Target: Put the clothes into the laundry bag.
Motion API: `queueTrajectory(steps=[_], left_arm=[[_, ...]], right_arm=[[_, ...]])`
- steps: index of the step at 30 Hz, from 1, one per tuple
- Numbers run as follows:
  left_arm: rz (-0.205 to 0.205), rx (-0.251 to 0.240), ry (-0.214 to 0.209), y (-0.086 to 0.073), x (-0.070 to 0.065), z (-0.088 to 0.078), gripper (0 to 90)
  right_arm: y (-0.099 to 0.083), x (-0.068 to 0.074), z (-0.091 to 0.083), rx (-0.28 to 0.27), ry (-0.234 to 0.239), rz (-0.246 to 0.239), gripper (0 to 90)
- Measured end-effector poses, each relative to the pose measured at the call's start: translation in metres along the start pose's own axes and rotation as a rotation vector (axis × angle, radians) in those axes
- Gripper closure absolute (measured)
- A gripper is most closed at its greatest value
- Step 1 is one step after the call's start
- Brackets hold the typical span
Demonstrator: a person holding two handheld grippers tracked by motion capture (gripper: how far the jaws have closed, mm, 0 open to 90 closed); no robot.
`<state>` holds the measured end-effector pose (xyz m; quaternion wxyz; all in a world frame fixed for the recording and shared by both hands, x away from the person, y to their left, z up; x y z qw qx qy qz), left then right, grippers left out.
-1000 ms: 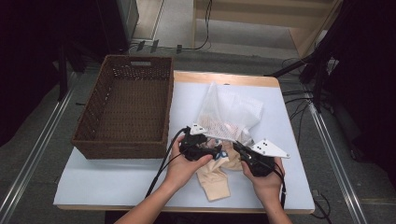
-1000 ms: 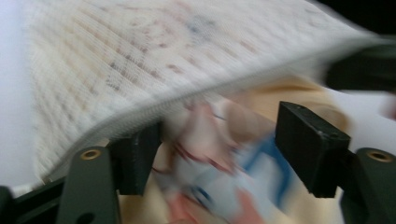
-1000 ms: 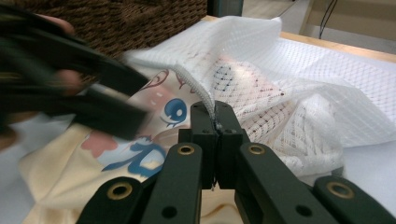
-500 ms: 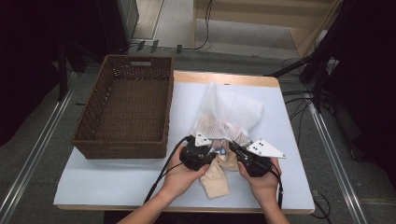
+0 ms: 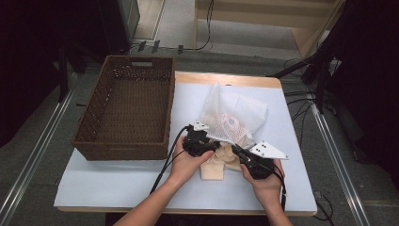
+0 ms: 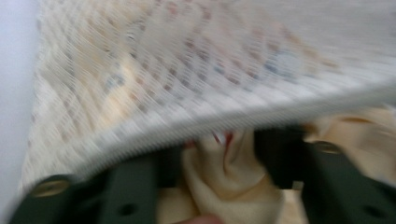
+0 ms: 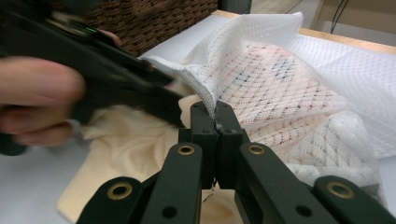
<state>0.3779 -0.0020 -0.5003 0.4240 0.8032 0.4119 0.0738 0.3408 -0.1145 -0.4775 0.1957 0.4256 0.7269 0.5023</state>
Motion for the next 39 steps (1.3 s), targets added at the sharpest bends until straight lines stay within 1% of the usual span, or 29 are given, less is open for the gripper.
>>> queueTrajectory(steps=[1,2,5,6,8,10,12,13,14,15,16,17,19,20,21,22,24,25,26,27,28,29,30,31,33,34,36,38,39], left_arm=[[0.025,-0.01,-0.004,0.0,-0.005,-0.007,36.2],[0.049,-0.021,-0.001,-0.001,-0.009,-0.013,33.7],[0.067,-0.013,-0.033,-0.008,-0.021,-0.019,26.3],[0.079,0.007,-0.027,-0.011,-0.022,-0.015,22.9],[0.085,0.048,0.03,-0.017,-0.018,-0.003,19.4],[0.082,0.09,0.087,-0.022,-0.012,0.013,20.1],[0.152,0.095,0.143,-0.024,-0.008,0.026,36.6],[0.184,0.09,0.154,-0.024,-0.009,0.029,40.3],[0.196,0.089,0.154,-0.022,-0.009,0.03,47.0],[0.146,0.078,0.121,-0.016,-0.009,0.026,57.1],[0.146,0.078,0.121,-0.016,-0.009,0.026,64.6],[0.12,0.063,0.103,-0.011,-0.009,0.022,64.6],[0.042,0.018,0.03,-0.001,-0.011,0.014,71.0],[0.007,-0.014,-0.001,0.005,-0.011,0.011,71.7],[-0.054,-0.093,-0.043,0.018,-0.01,0.005,72.2],[-0.054,-0.093,-0.043,0.018,-0.01,0.005,72.2],[-0.104,-0.154,-0.031,0.027,-0.006,0.004,72.1],[-0.108,-0.171,-0.005,0.029,-0.002,0.007,70.9],[-0.087,-0.164,0.037,0.027,0.003,0.015,70.9],[-0.055,-0.124,0.08,0.021,0.009,0.028,69.3],[-0.036,-0.053,0.094,0.012,0.014,0.041,66.9],[-0.027,-0.037,0.069,0.005,0.016,0.046,62.1],[-0.027,-0.037,0.069,0.005,0.016,0.046,59.1],[-0.012,-0.034,0.055,0.005,0.013,0.04,59.1],[0.013,-0.035,0.018,0.005,0.005,0.029,42.2],[0.037,-0.04,0.007,0.004,0.001,0.023,36.4],[0.057,-0.05,0.001,0.001,-0.006,0.008,29.8],[0.081,-0.038,0.031,-0.005,-0.007,0.002,27.9],[0.092,-0.003,0.064,-0.01,-0.005,0.003,27.7]], right_arm=[[0.0,-0.002,0.0,-0.003,-0.005,0.001,90.0],[0.001,-0.003,0.0,-0.006,-0.007,0.006,90.0],[0.003,-0.004,0.0,-0.01,-0.015,0.009,90.0],[0.003,-0.004,0.0,-0.012,-0.015,0.008,90.0],[0.003,-0.002,0.001,-0.008,-0.015,0.008,90.0],[0.002,0.0,0.002,-0.005,-0.014,0.005,90.0],[0.001,0.004,0.003,-0.002,-0.005,-0.006,90.0],[0.0,0.004,0.003,-0.001,-0.003,-0.008,90.0],[0.0,0.005,0.003,-0.002,0.0,-0.008,90.0],[-0.001,0.005,0.003,0.001,-0.001,-0.007,90.0],[-0.001,0.005,0.003,0.001,-0.001,-0.007,90.0],[-0.001,0.005,0.003,0.002,0.0,-0.012,90.0],[-0.001,0.004,0.002,-0.004,0.001,-0.011,90.0],[0.0,0.004,0.001,-0.01,-0.001,-0.01,90.0],[0.003,0.005,-0.003,-0.029,-0.002,-0.003,90.0],[0.003,0.005,-0.003,-0.029,-0.002,-0.003,90.0],[0.007,0.009,-0.007,-0.047,0.001,-0.011,90.0],[0.008,0.014,-0.008,-0.047,0.001,-0.022,90.0],[0.008,0.014,-0.008,-0.047,0.001,-0.022,90.0],[0.007,0.014,-0.007,-0.04,-0.001,-0.024,90.0],[0.005,0.013,-0.006,-0.031,-0.009,-0.026,90.0],[0.001,0.009,-0.003,-0.017,-0.015,-0.016,90.0],[0.001,0.009,-0.003,-0.017,-0.015,-0.016,90.0],[-0.001,0.007,-0.002,-0.01,-0.023,-0.012,90.0],[-0.003,0.001,-0.003,-0.008,-0.033,-0.008,90.0],[-0.003,-0.002,-0.003,-0.011,-0.038,0.0,90.0],[-0.003,-0.009,-0.003,-0.016,-0.047,0.013,90.0],[-0.002,-0.013,-0.004,-0.023,-0.054,0.022,90.0],[-0.002,-0.014,-0.004,-0.023,-0.056,0.027,90.0]])
Point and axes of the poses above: each handheld gripper's, and its own axes: z roughly forward along the jaws, y roughly out of its top, x roughly to its left, the point moved 9 cm from there along z, roughly forward along the jaws, and after that the axes turned 4 degrees about z, right-handed, at the moved point
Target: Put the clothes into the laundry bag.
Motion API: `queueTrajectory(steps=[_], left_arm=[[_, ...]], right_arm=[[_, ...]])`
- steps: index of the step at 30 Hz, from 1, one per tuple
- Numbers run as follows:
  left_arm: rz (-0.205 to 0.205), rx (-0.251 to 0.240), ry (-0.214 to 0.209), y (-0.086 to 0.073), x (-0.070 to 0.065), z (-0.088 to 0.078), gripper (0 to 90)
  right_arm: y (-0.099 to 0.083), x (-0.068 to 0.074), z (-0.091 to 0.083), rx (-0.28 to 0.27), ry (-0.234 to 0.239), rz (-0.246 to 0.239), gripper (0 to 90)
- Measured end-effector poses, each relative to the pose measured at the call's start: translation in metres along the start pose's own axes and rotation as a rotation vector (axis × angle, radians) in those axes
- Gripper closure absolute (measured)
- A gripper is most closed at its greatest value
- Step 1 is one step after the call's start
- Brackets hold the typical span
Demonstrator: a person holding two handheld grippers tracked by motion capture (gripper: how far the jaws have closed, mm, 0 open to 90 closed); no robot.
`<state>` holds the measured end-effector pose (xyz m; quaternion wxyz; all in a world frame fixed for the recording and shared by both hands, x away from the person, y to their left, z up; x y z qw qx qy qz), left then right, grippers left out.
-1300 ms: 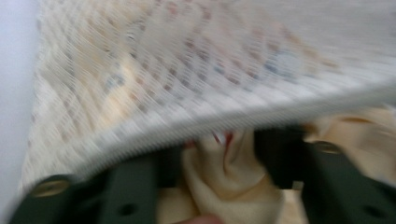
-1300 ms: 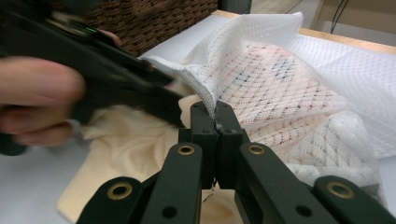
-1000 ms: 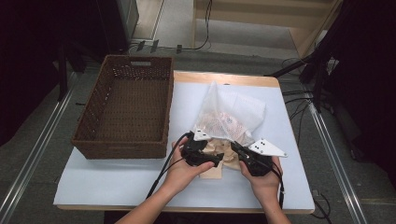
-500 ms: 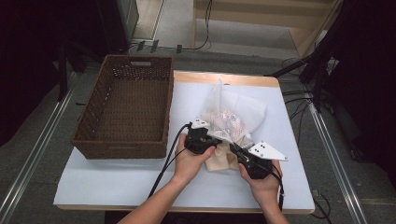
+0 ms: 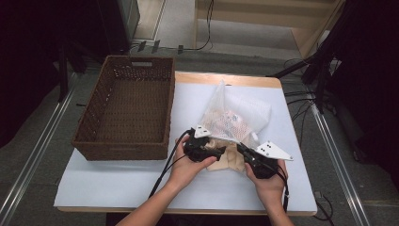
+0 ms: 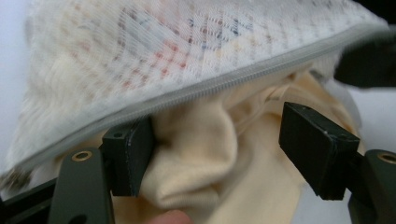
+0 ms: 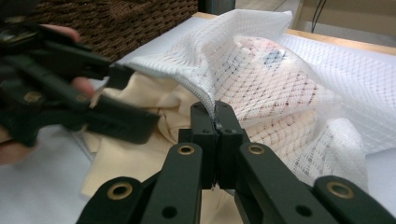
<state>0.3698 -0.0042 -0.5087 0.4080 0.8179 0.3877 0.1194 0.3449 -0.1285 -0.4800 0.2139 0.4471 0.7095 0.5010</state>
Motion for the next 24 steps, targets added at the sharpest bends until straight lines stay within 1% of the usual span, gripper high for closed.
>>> queueTrajectory(steps=[2,4,6,7,8,9,10,11,12,13,14,15,16,17,18,19,20,21,22,23,24], left_arm=[[0.027,0.068,0.043,-0.009,0.001,0.009,27.7],[0.077,0.124,0.062,-0.015,-0.002,0.019,28.4],[0.132,0.147,0.103,-0.014,-0.007,0.027,27.9],[0.143,0.155,0.111,-0.013,-0.009,0.029,28.5],[0.141,0.164,0.115,-0.011,-0.01,0.03,31.9],[0.131,0.161,0.115,-0.008,-0.009,0.031,46.5],[0.121,0.163,0.105,-0.006,-0.009,0.031,56.9],[0.114,0.162,0.102,-0.003,-0.009,0.031,56.9],[0.104,0.168,0.104,-0.001,-0.008,0.03,63.2],[0.084,0.162,0.093,0.002,-0.008,0.028,68.7],[0.067,0.145,0.087,0.006,-0.008,0.026,73.8],[0.002,0.072,0.039,0.018,-0.01,0.022,74.5],[0.002,0.072,0.039,0.018,-0.01,0.022,75.0],[-0.051,0.014,0.001,0.025,-0.011,0.019,75.0],[-0.088,-0.045,-0.032,0.033,-0.01,0.017,75.1],[-0.106,-0.087,-0.024,0.038,-0.007,0.016,75.1],[-0.111,-0.113,0.009,0.04,-0.003,0.017,75.0],[-0.108,-0.114,0.041,0.039,0.001,0.023,74.5],[-0.107,-0.006,0.062,0.025,0.008,0.044,72.2],[-0.107,-0.006,0.062,0.025,0.008,0.044,69.2],[-0.11,0.005,0.02,0.019,0.012,0.054,64.3]], right_arm=[[-0.002,0.001,0.001,0.009,0.001,0.005,90.0],[-0.005,0.005,0.005,0.019,0.009,-0.004,90.0],[-0.005,0.007,0.005,0.021,0.011,-0.005,90.0],[-0.006,0.009,0.006,0.023,0.016,-0.009,90.0],[-0.006,0.011,0.007,0.025,0.023,-0.012,90.0],[-0.006,0.014,0.007,0.024,0.029,-0.016,90.0],[-0.006,0.015,0.007,0.024,0.031,-0.02,90.0],[-0.006,0.015,0.007,0.024,0.031,-0.02,90.0],[-0.006,0.016,0.007,0.022,0.032,-0.021,90.0],[-0.005,0.016,0.006,0.018,0.034,-0.02,90.0],[-0.003,0.016,0.003,0.009,0.034,-0.02,90.0],[-0.002,0.016,0.001,0.003,0.035,-0.022,90.0],[-0.002,0.016,0.001,0.003,0.035,-0.022,90.0],[0.0,0.015,-0.001,-0.005,0.035,-0.018,90.0],[0.001,0.013,-0.004,-0.015,0.035,-0.01,90.0],[0.001,0.013,-0.004,-0.015,0.035,-0.01,90.0],[0.002,0.012,-0.005,-0.016,0.036,-0.009,90.0],[0.001,0.012,-0.006,-0.014,0.038,-0.011,90.0],[-0.002,0.01,-0.005,-0.001,0.033,-0.014,90.0],[-0.002,0.01,-0.005,-0.001,0.033,-0.014,90.0],[-0.006,0.007,-0.003,0.011,0.026,-0.013,90.0]])
Point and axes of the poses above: each handheld gripper's, and its own axes: z roughly forward along the jaws, y roughly out of its top, x roughly to its left, the point moved 9 cm from there along z, roughly forward along the jaws, and after that the axes turned 4 degrees about z, right-handed, at the moved point
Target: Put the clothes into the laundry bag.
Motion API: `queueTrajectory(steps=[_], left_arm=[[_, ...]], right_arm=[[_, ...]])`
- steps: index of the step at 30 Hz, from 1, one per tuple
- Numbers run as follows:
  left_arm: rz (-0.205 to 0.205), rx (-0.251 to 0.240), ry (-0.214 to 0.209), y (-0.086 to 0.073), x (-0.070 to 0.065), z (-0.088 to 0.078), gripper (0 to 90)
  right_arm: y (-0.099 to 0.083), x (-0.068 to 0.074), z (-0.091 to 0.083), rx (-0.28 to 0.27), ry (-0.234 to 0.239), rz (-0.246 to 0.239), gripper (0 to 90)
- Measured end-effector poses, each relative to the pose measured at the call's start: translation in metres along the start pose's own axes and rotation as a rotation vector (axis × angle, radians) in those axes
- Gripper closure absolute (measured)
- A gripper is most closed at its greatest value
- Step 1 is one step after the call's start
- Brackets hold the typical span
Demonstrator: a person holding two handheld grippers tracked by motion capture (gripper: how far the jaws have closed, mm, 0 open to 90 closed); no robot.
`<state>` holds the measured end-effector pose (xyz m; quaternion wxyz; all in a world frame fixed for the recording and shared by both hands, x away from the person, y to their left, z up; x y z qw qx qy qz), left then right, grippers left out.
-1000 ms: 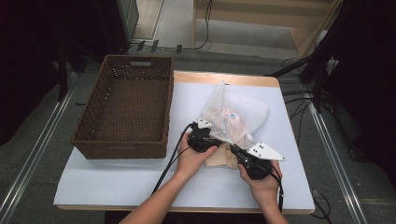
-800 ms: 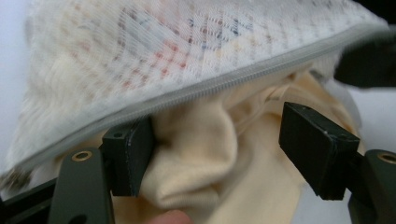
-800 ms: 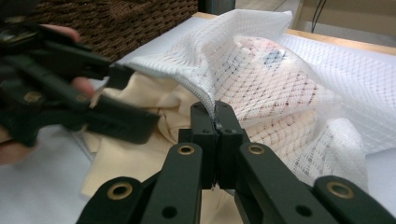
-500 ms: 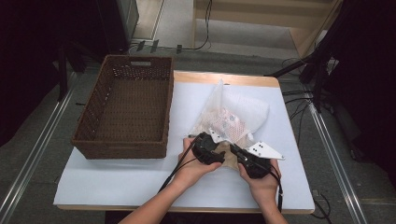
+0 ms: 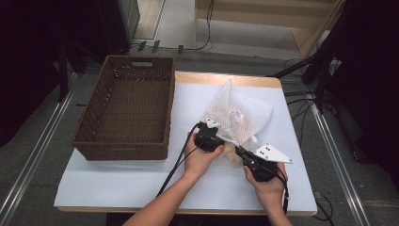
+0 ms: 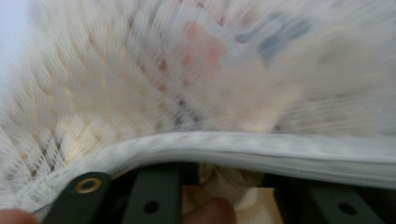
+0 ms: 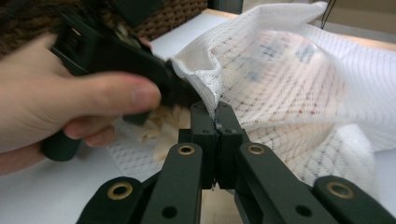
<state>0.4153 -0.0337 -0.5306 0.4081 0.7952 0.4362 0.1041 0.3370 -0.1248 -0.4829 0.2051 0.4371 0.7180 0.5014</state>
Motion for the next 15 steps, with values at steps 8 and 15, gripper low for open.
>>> queueTrajectory(steps=[8,15], left_arm=[[0.073,-0.039,-0.012,-0.015,-0.001,-0.056,41.2],[0.019,-0.05,0.064,-0.06,0.018,-0.092,47.8]], right_arm=[[-0.002,-0.012,-0.001,0.004,-0.018,0.012,90.0],[-0.002,-0.014,-0.002,0.005,-0.022,0.014,90.0]])
Point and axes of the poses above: each handheld gripper's, and its own axes: z roughly forward along the jaws, y roughly out of its top, x roughly to its left, the point moved 9 cm from there along z, roughly forward along the jaws, and after that the axes turned 4 degrees about z, right-handed, at the moved point
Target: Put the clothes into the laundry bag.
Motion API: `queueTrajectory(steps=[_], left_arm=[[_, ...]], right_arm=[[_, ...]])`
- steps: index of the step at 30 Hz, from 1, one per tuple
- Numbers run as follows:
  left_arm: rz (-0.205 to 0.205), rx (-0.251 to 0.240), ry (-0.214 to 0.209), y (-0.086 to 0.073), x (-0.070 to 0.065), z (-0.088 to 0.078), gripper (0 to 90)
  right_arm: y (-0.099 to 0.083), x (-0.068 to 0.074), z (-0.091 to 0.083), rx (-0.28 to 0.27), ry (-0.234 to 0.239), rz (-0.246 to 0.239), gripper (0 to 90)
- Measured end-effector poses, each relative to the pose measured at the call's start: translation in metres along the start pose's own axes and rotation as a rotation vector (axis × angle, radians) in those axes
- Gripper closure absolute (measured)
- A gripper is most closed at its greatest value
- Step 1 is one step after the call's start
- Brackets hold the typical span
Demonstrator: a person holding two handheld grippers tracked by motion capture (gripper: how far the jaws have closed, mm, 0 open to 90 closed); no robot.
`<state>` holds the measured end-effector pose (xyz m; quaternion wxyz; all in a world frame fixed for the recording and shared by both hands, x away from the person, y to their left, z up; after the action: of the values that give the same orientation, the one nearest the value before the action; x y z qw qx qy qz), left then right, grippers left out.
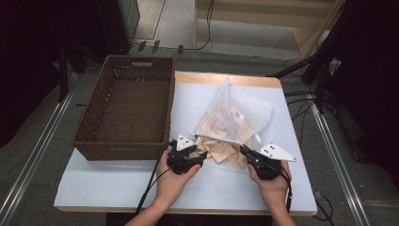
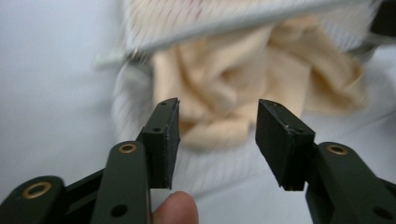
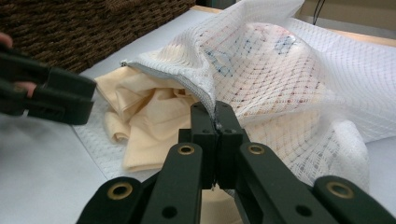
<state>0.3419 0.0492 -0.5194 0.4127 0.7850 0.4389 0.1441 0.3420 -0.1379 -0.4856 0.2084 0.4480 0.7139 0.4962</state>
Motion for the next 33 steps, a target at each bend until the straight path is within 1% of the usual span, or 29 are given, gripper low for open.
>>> queueTrajectory(steps=[1,2,3,4,5,6,7,8,9,10,11,12,13,14,15,16,18,19,20,21,23,24,25,26,28,30,31,32,33], left_arm=[[0.013,0.006,0.03,-0.004,0.004,0.0,45.8],[0.015,0.01,0.058,-0.006,0.009,0.0,43.8],[0.005,0.014,0.083,-0.007,0.013,0.001,41.9],[0.014,0.013,0.12,-0.008,0.015,0.001,42.1],[0.023,0.006,0.141,-0.009,0.014,0.001,42.3],[0.043,0.006,0.149,-0.01,0.012,0.003,38.3],[0.07,0.015,0.167,-0.011,0.01,0.004,37.3],[0.085,0.024,0.182,-0.011,0.01,0.005,37.5],[0.07,0.034,0.168,-0.013,0.01,0.006,39.2],[0.045,0.052,0.134,-0.014,0.011,0.006,44.2],[0.031,0.053,0.125,-0.014,0.013,0.005,49.5],[0.027,0.059,0.136,-0.015,0.016,0.004,54.8],[0.037,0.077,0.144,-0.016,0.018,0.001,69.8],[0.012,0.084,0.09,-0.018,0.017,-0.001,88.9],[0.006,0.078,0.074,-0.019,0.017,-0.001,90.0],[0.015,0.083,0.057,-0.019,0.015,-0.002,90.0],[0.009,0.093,-0.032,-0.021,0.006,-0.004,90.0],[0.013,0.099,-0.074,-0.022,0.001,-0.006,90.0],[0.02,0.102,-0.096,-0.023,-0.002,-0.01,90.0],[0.018,0.098,-0.127,-0.023,-0.005,-0.015,90.0],[0.007,0.113,-0.192,-0.027,-0.008,-0.026,90.0],[0.013,0.126,-0.21,-0.03,-0.008,-0.032,90.0],[0.032,0.145,-0.219,-0.035,-0.008,-0.038,90.0],[0.043,0.158,-0.212,-0.041,-0.006,-0.041,90.0],[0.051,0.164,-0.159,-0.051,-0.001,-0.043,90.0],[0.044,0.143,-0.132,-0.052,0.001,-0.042,89.3],[0.052,0.112,-0.097,-0.047,0.001,-0.043,82.8],[0.062,0.08,-0.077,-0.041,-0.001,-0.046,73.7],[0.07,0.048,-0.077,-0.033,-0.004,-0.049,65.9]], right_arm=[[0.0,0.001,0.0,-0.002,0.0,-0.001,90.0],[0.0,0.001,0.0,-0.002,0.001,-0.003,90.0],[0.0,0.002,0.0,0.0,0.0,-0.005,90.0],[0.0,0.002,0.0,0.001,0.0,-0.005,90.0],[0.0,0.002,0.0,0.0,0.002,-0.005,90.0],[0.0,0.002,0.0,0.002,0.002,-0.006,90.0],[0.0,0.001,0.0,0.003,0.001,-0.006,90.0],[-0.001,0.001,0.0,0.004,0.001,-0.007,90.0],[-0.001,0.0,0.0,0.003,0.0,-0.007,90.0],[-0.002,0.0,0.001,0.004,0.002,-0.003,90.0],[-0.002,-0.001,0.001,0.006,0.001,-0.005,90.0],[-0.003,-0.001,0.001,0.008,0.002,-0.005,90.0],[-0.003,-0.001,0.001,0.009,0.003,-0.005,90.0],[-0.003,-0.001,0.002,0.009,0.006,-0.006,90.0],[-0.003,0.0,0.002,0.01,0.008,-0.007,90.0],[-0.003,0.0,0.002,0.009,0.008,-0.01,90.0],[-0.002,0.001,0.001,0.008,0.009,-0.013,90.0],[-0.001,0.002,0.0,0.007,0.01,-0.01,90.0],[0.0,0.003,0.0,0.004,0.012,-0.011,90.0],[0.001,0.003,-0.001,0.0,0.011,-0.015,90.0],[0.002,0.005,-0.004,-0.007,0.015,-0.018,90.0],[0.003,0.005,-0.005,-0.007,0.016,-0.019,90.0],[0.004,0.005,-0.006,-0.007,0.019,-0.019,90.0],[0.003,0.005,-0.006,-0.004,0.021,-0.02,90.0],[-0.001,0.002,-0.003,0.011,0.019,-0.014,90.0],[-0.002,0.003,-0.002,0.014,0.023,-0.019,90.0],[-0.003,0.004,-0.001,0.021,0.022,-0.019,90.0],[-0.003,0.006,-0.001,0.019,0.026,-0.027,90.0],[-0.003,0.008,-0.001,0.02,0.029,-0.03,90.0]])
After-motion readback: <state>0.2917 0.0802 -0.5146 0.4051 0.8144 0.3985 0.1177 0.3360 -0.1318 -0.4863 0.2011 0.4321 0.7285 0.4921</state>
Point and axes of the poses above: each handheld gripper's, and its own axes: z roughly forward along the jaws, y roughly out of its top, x roughly to its left, the point moved 9 cm from there along z, roughly forward along the jaws, and after that the axes turned 4 degrees about z, right-handed, at the moved point
